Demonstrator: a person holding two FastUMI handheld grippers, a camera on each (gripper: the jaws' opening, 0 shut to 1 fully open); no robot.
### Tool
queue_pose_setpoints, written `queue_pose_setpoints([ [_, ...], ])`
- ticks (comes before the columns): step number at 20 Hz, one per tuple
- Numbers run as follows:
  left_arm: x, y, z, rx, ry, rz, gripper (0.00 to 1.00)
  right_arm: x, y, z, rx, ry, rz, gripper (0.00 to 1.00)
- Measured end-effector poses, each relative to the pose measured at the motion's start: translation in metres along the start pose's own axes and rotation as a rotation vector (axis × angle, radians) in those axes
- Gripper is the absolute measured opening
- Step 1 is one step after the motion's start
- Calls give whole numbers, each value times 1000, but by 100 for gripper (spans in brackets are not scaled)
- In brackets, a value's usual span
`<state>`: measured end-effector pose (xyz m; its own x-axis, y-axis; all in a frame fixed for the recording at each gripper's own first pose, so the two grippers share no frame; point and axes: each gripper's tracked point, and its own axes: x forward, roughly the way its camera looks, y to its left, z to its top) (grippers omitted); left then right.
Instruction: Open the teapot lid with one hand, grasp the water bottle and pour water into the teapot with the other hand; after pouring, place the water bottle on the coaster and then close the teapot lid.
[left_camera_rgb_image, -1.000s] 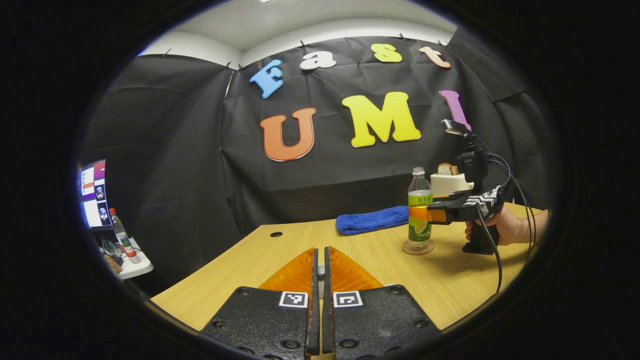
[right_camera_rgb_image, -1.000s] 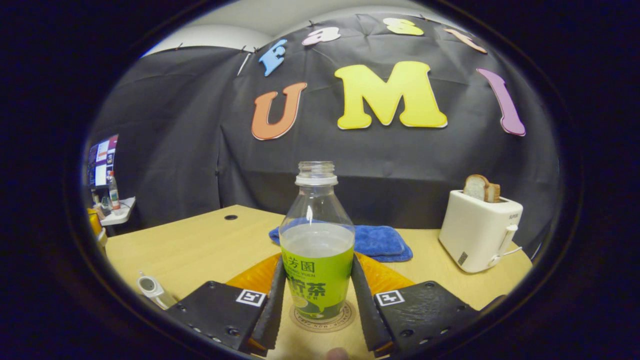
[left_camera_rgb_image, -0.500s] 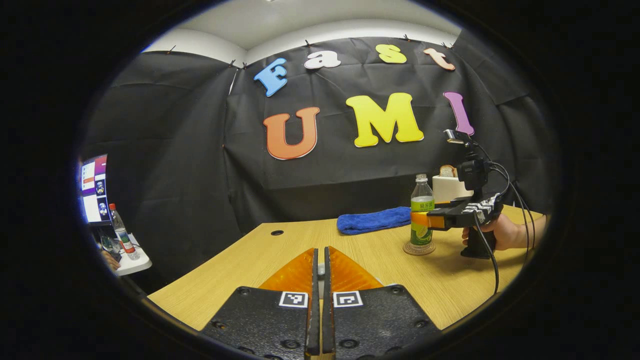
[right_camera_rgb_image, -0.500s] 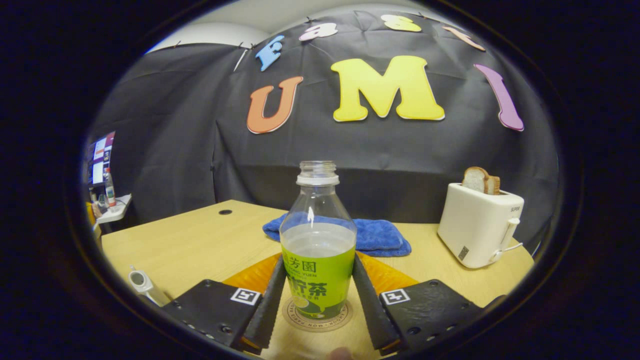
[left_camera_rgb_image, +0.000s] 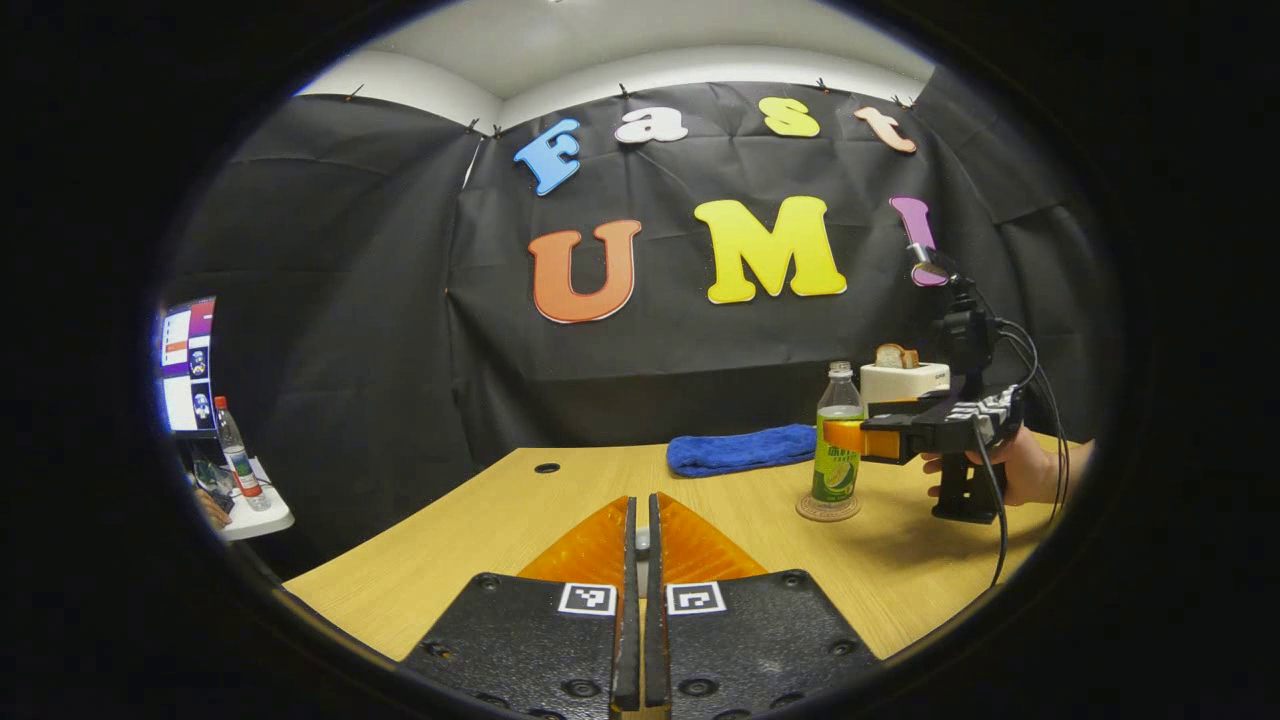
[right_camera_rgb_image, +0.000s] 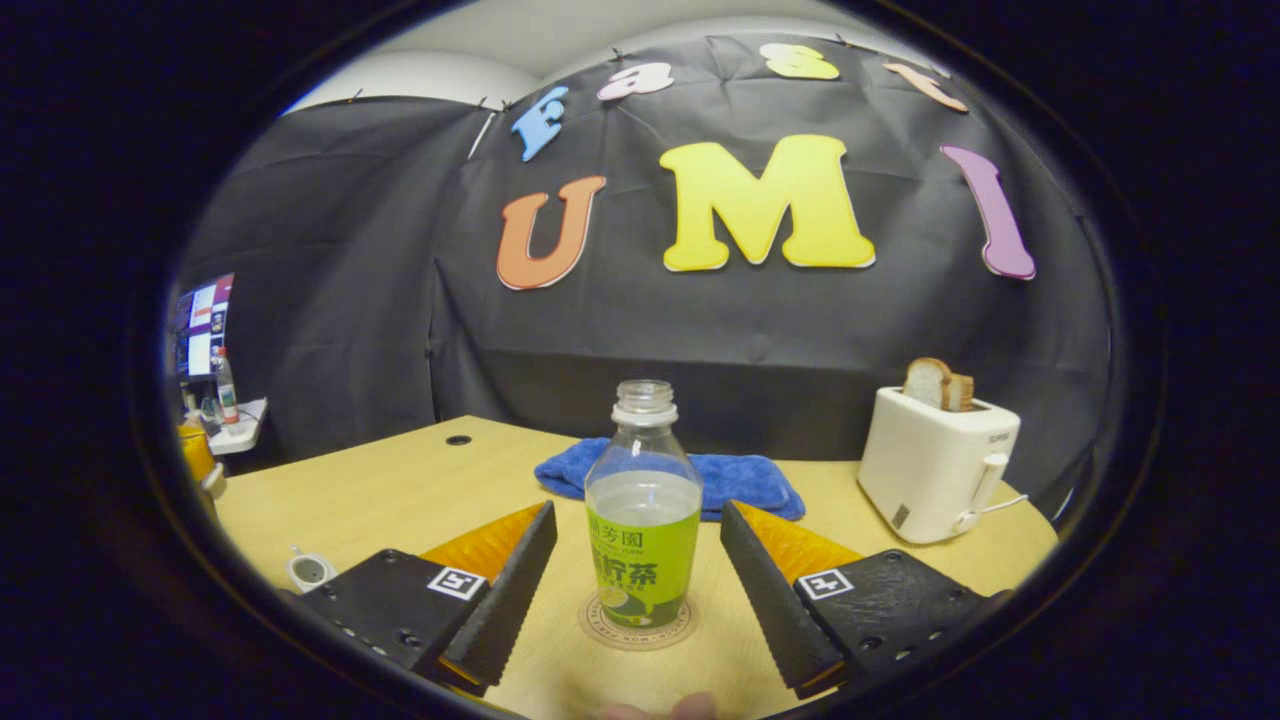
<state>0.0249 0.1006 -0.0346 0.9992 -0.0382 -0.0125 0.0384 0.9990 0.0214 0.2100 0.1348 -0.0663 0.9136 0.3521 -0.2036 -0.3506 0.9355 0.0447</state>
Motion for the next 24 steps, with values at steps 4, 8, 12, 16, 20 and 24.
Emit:
queue_pose_setpoints([
  [4,12,-16,-13,-17,10,-31,5,-54,-13,9,-18,-49,-36,97],
  [8,30,-33,-38,-48,61,-64,5,-103,-29,4,-28,-76,-70,97],
  [12,44,-41,-53,-72,85,-68,4,-133,-44,-5,-29,-95,-108,96],
  [16,50,-40,-59,-76,96,-56,5,-137,-48,-20,-6,-62,-105,96],
  [20,51,-40,-67,-87,119,-57,5,-137,-51,-28,7,-53,-107,96],
  [24,50,-42,-67,-87,122,-60,5,-138,-51,-35,18,-33,-104,97],
])
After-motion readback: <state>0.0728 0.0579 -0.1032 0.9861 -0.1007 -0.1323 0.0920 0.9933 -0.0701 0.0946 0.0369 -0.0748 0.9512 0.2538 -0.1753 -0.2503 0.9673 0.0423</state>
